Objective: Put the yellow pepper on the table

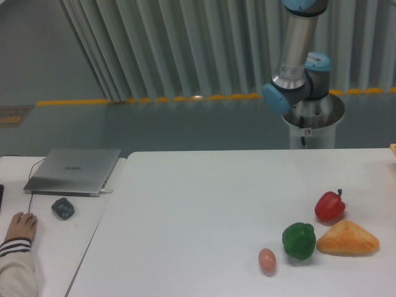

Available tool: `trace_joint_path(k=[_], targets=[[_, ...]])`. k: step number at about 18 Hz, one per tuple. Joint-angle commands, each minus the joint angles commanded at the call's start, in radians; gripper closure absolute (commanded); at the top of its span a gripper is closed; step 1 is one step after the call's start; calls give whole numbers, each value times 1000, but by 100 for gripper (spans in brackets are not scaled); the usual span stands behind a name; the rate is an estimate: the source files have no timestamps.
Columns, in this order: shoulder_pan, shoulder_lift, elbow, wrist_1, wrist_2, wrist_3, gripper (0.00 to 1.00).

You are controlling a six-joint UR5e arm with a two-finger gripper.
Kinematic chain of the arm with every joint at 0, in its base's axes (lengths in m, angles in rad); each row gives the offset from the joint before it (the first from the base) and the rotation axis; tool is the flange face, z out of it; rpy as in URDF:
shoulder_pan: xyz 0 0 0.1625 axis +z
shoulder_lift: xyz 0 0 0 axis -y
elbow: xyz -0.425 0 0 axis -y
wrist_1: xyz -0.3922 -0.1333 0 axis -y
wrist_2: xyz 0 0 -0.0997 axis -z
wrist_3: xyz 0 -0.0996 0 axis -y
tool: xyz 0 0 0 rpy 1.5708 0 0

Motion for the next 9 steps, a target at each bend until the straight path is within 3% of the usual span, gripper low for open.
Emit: trace_joint_path(k=[4, 9], targets=[[60, 0, -15, -3, -11, -43, 0], [82, -5, -32, 38, -41, -254, 0]])
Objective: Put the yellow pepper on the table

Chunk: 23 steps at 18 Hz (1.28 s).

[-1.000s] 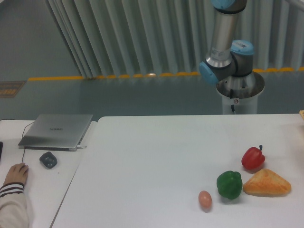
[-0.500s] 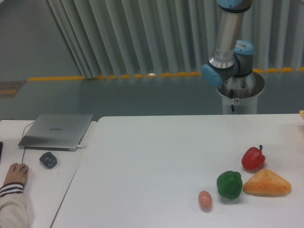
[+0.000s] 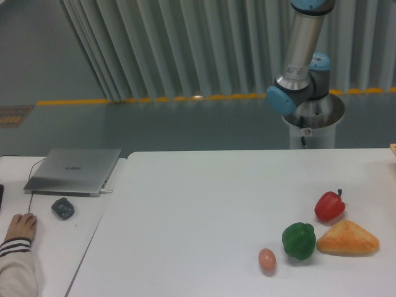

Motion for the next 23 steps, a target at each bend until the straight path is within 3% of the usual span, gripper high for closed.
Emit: trace_joint_path(k=[5, 19, 22, 23], targets=[[-8, -21, -6, 34, 0, -114, 0], [-5, -72, -54, 42, 26, -117, 0], [6, -71, -52, 43, 24, -122, 29], [8, -72, -51, 43, 24, -123, 35]])
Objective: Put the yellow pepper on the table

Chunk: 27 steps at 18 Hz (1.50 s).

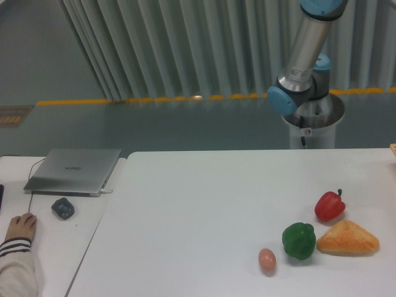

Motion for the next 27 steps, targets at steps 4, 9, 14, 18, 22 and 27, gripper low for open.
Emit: trace_joint_path(k=[4, 9, 14, 18, 22, 27], targets=[[-8, 3, 11, -2, -2, 8, 64], [-32, 46, 41, -20, 2, 12, 66], [-116, 115, 100, -81, -5, 12, 66], [-242, 169, 118, -91, -5, -1, 66], [-368, 166, 110, -86, -5, -51, 66], [-488, 83, 106, -32, 0, -107, 66]])
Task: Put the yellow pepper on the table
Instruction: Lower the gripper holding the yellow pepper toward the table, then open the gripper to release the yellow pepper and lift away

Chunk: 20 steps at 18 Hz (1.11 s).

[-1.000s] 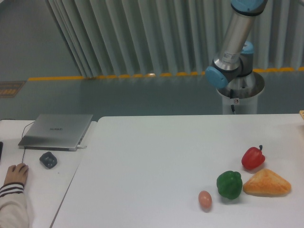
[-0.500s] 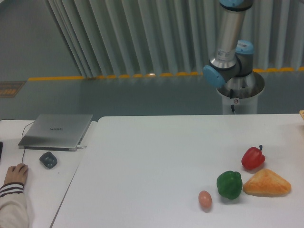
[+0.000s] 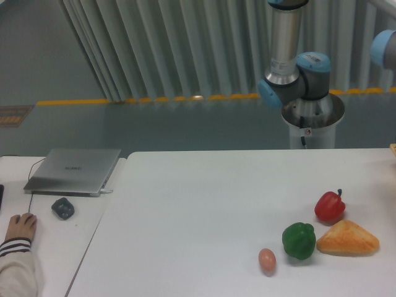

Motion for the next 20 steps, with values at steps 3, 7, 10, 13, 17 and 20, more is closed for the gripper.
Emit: trace_joint_path(k=[3, 7, 10, 13, 17, 20], targets=[[-29, -54, -2, 34, 2, 3, 66], [-42, -84, -8, 45, 41, 12, 65], [-54, -101, -20, 46, 77, 15, 41], [-74, -106, -18, 52, 78, 17, 0], [-75, -104, 11, 97, 72, 34, 0], [-80, -83, 40, 95, 60, 41, 0]])
